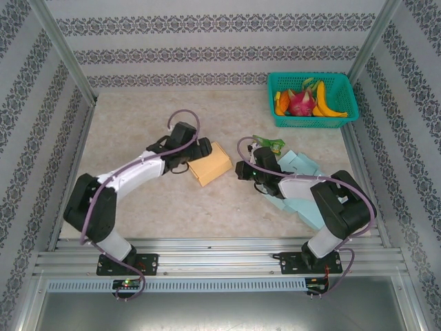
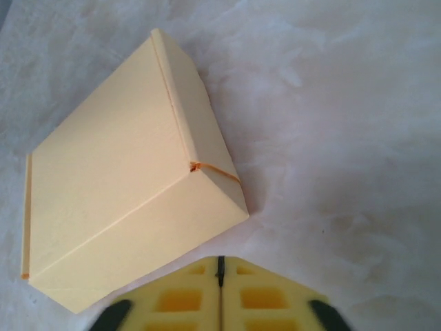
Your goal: Fold the paper box
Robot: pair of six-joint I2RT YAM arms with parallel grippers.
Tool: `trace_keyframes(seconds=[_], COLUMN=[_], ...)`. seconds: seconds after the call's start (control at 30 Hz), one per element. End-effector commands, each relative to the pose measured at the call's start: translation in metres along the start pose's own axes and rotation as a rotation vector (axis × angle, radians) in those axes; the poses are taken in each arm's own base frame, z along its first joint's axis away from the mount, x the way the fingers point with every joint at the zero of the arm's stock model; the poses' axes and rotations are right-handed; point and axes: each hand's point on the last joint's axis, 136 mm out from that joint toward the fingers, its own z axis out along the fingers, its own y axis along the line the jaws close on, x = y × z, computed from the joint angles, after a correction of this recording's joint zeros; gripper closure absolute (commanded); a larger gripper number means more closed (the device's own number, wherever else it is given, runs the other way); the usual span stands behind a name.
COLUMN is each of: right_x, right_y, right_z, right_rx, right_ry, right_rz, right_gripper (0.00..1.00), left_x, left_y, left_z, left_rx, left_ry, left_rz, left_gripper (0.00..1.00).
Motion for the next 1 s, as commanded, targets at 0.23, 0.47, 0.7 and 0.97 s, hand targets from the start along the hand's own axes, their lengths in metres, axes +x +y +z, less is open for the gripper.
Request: trace_keyframes(seconds=[0.23,0.47,0.7,0.97], right_x=[0.009,0.005,0.002,0.005], right_y=[-0.001,-0.005,-0.018,-0.025], right_z=[0.028,0.043,0.055,0.074], right_rx=[-0.039,-0.037,-0.02,-0.033], right_ry=[0.138,0.151,0.156,0.188], right_rz=[0.094,0.119,0.145,0.163], right_gripper=[1.0,1.0,1.0,1.0], left_x=[-0.034,-0.011,0.023,0.071], left_y=[-0.028,-0.03,-0.039,-0.062], left_z=[0.066,0.09,0.096,0.097], left_rx=[0.287,0.349,0.398,0.442], left_ry=[0.046,0.107,0.151,0.236], left_rz=[0.14,0.121,0.135,0.184], left_gripper=[0.13,0.15,0.17,0.18])
